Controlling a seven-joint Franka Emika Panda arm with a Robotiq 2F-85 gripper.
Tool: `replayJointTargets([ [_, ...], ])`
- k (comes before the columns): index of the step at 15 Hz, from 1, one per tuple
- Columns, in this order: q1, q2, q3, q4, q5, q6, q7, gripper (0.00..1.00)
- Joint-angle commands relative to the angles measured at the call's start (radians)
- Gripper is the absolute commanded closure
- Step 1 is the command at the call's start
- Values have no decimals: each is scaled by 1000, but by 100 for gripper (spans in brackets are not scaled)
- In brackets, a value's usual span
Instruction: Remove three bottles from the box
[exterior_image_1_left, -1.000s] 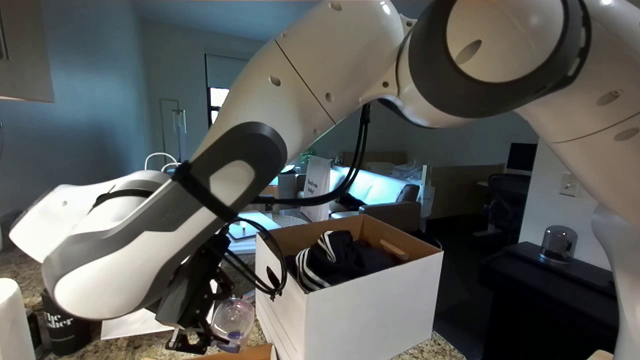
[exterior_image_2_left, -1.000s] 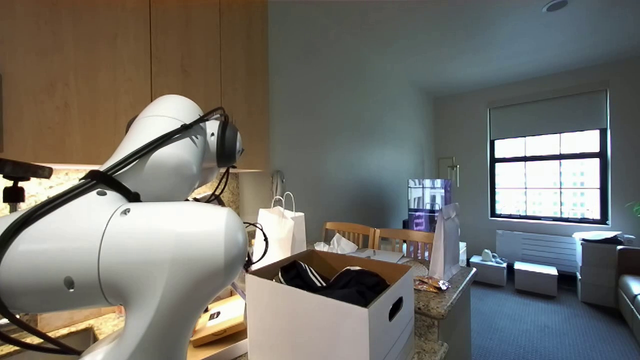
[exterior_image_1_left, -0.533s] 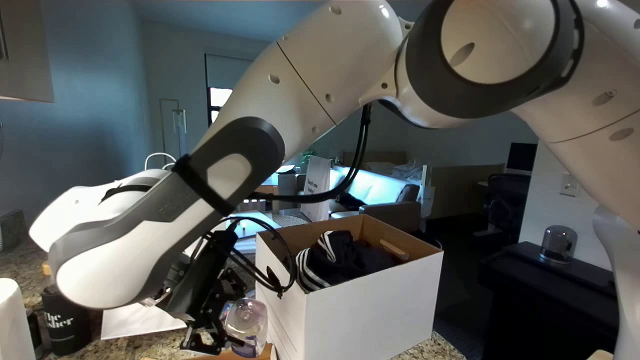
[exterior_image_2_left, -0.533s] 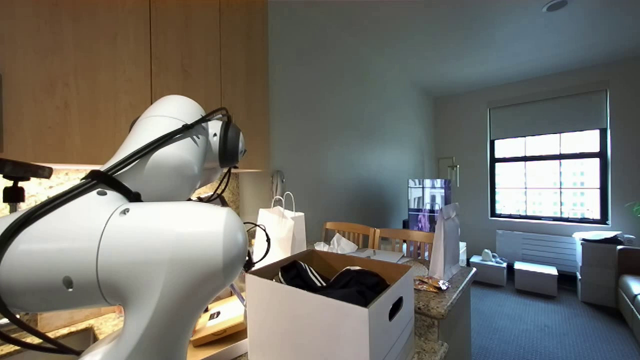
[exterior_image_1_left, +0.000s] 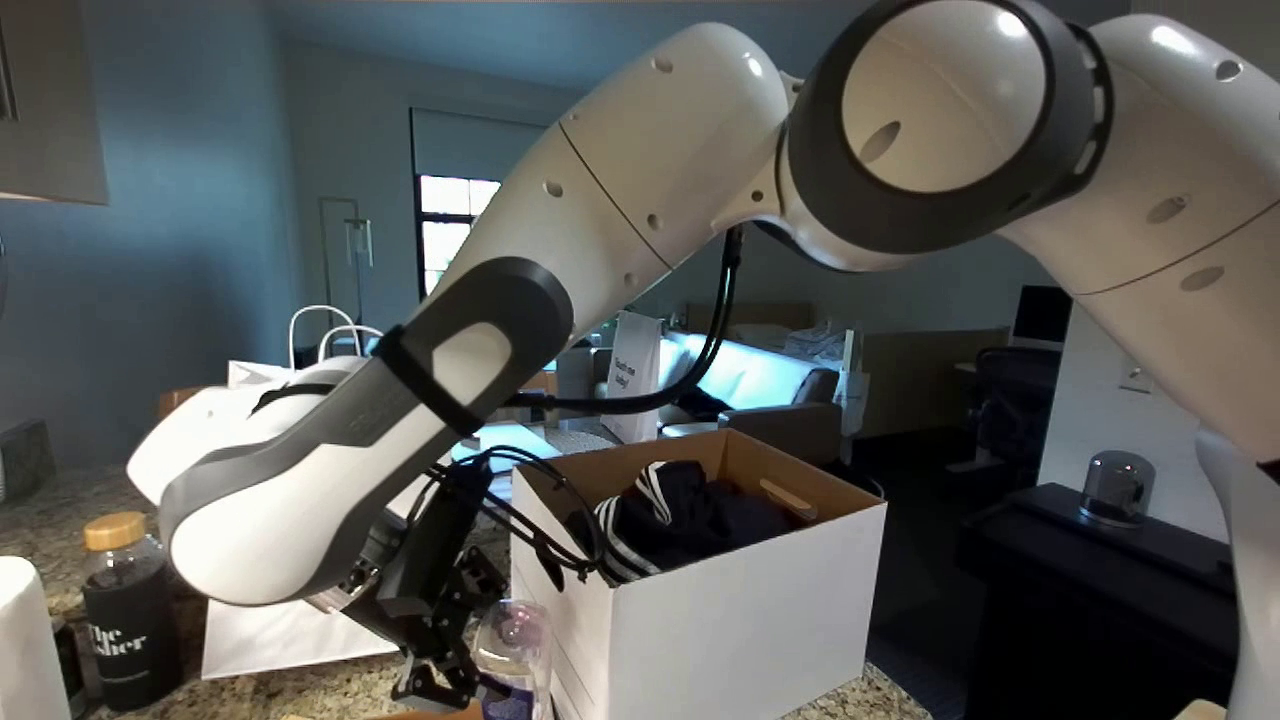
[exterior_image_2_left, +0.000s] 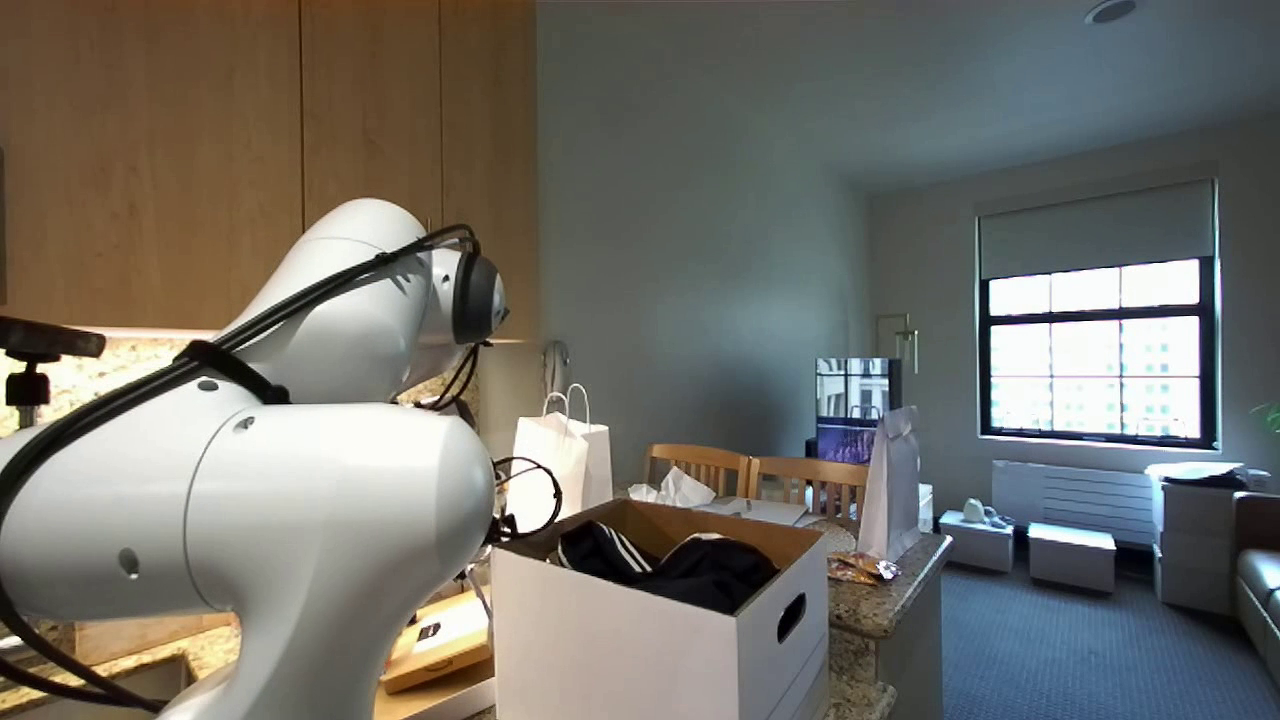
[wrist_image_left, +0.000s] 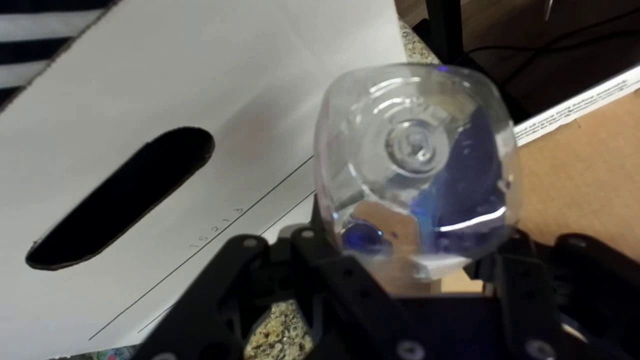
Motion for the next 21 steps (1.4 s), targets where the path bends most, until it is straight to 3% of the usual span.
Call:
replayJointTargets([
  [1,-30,21,27,9,7,33,-85,69],
  [6,-23,34,19,-13,-15,152,-82,69],
  [7,-18,36,15,-17,-21,165,-76,19],
  [8,-16,36,14,-18,-23,169,-76,18],
  [11,-13,36,11,-18,-23,171,-70,1],
  [21,-7,34,10,-12,-20,151,-69,0],
])
